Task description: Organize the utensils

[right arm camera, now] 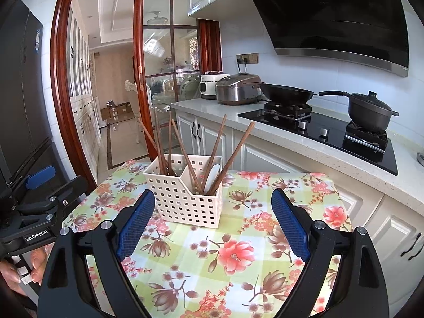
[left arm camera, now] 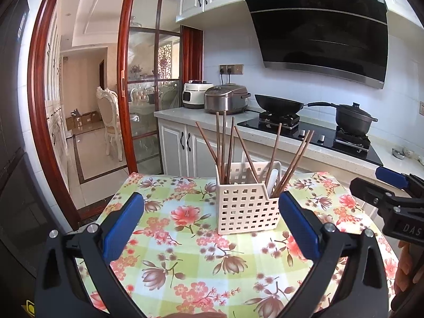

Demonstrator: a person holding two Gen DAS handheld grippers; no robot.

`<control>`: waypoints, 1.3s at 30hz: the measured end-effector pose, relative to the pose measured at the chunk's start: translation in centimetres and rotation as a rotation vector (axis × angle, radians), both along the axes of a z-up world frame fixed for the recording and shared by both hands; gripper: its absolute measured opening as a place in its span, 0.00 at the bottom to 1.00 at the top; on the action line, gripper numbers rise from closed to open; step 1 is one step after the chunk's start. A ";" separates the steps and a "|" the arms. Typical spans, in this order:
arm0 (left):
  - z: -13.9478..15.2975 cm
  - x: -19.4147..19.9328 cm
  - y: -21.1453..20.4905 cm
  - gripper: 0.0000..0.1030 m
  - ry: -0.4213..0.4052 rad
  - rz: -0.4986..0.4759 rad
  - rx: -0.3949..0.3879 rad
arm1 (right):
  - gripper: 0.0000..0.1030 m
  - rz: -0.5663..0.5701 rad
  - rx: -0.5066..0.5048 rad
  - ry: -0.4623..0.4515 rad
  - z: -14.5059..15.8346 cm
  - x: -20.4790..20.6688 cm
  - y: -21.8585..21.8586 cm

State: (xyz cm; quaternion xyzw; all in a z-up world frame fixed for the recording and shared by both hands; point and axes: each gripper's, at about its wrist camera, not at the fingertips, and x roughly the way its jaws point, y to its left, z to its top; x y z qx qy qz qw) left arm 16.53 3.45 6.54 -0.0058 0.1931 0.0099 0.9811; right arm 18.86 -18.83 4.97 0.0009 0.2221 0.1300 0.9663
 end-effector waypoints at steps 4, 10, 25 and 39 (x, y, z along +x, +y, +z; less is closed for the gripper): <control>-0.1 -0.1 -0.1 0.96 0.000 -0.004 0.007 | 0.82 0.003 -0.008 0.004 -0.2 0.0 0.2; -0.1 -0.1 -0.2 0.96 0.001 -0.006 0.004 | 0.82 0.003 -0.011 0.001 -0.2 -0.1 0.3; -0.3 -0.4 -0.2 0.96 0.002 -0.006 0.005 | 0.82 0.015 -0.022 0.003 -0.2 -0.4 0.5; -0.3 -0.5 0.0 0.96 0.003 -0.003 0.002 | 0.82 0.009 -0.022 0.006 -0.3 -0.5 0.4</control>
